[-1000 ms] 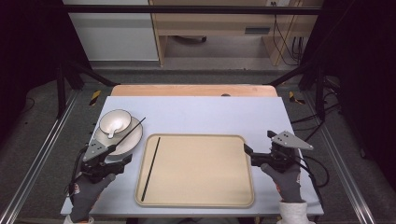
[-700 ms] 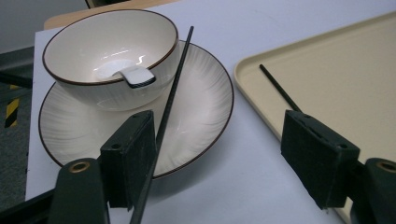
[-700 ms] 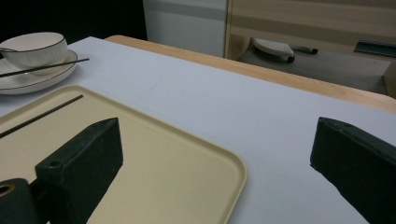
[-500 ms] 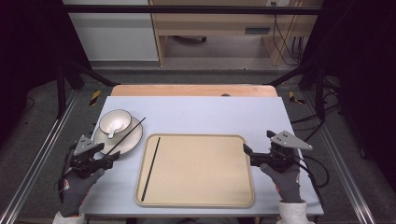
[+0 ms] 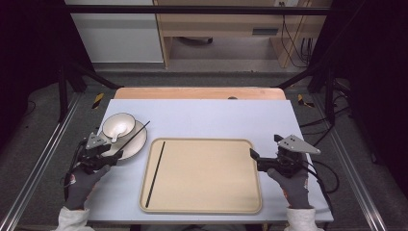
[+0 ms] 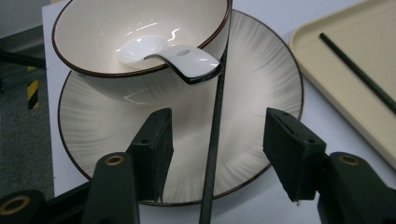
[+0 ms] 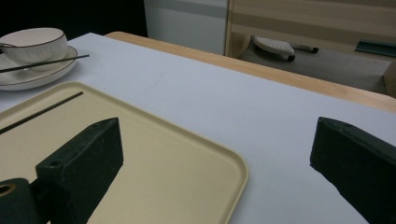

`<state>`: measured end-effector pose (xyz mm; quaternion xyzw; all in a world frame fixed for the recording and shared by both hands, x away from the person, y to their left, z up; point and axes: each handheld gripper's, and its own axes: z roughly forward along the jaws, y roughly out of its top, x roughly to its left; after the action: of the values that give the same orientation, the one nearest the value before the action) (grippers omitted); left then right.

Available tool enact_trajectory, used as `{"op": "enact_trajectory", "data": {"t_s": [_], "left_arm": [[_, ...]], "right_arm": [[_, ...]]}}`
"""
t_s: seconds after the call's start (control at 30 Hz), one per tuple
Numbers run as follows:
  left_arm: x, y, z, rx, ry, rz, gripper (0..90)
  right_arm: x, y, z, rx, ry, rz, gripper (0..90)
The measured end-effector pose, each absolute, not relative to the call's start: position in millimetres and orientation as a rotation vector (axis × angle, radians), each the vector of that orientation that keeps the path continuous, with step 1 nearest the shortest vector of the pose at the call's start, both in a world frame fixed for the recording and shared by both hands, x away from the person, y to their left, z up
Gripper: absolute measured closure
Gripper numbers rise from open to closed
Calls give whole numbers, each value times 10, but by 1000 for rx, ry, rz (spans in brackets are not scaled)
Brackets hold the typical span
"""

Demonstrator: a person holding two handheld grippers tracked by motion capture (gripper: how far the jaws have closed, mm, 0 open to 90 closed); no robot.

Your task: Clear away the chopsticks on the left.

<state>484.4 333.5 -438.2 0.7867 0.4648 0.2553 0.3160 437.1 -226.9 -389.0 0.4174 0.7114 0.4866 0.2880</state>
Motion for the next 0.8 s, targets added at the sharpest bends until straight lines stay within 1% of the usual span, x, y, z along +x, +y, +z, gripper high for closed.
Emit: {"op": "enact_trajectory", "data": {"t_s": [0.23, 0.3, 0.37, 0.63, 0.67, 0.8], "left_arm": [[4958, 3317, -4448, 2105, 1235, 660, 557], [4986, 3306, -4467, 2114, 1240, 656, 574], [5000, 3299, -4483, 2122, 1238, 652, 592], [5025, 3290, -4522, 2123, 1241, 618, 723], [5028, 3287, -4525, 2127, 1243, 616, 723], [5042, 3278, -4547, 2137, 1237, 594, 769]], "right_arm": [[4370, -2275, -3886, 1111, 1900, 1299, 27], [4369, -2273, -3888, 1108, 1901, 1297, 27], [4369, -2270, -3889, 1111, 1901, 1297, 27], [4374, -2259, -3900, 1112, 1910, 1292, 26], [4374, -2259, -3900, 1112, 1910, 1292, 26], [4379, -2255, -3905, 1107, 1912, 1290, 26]]}}
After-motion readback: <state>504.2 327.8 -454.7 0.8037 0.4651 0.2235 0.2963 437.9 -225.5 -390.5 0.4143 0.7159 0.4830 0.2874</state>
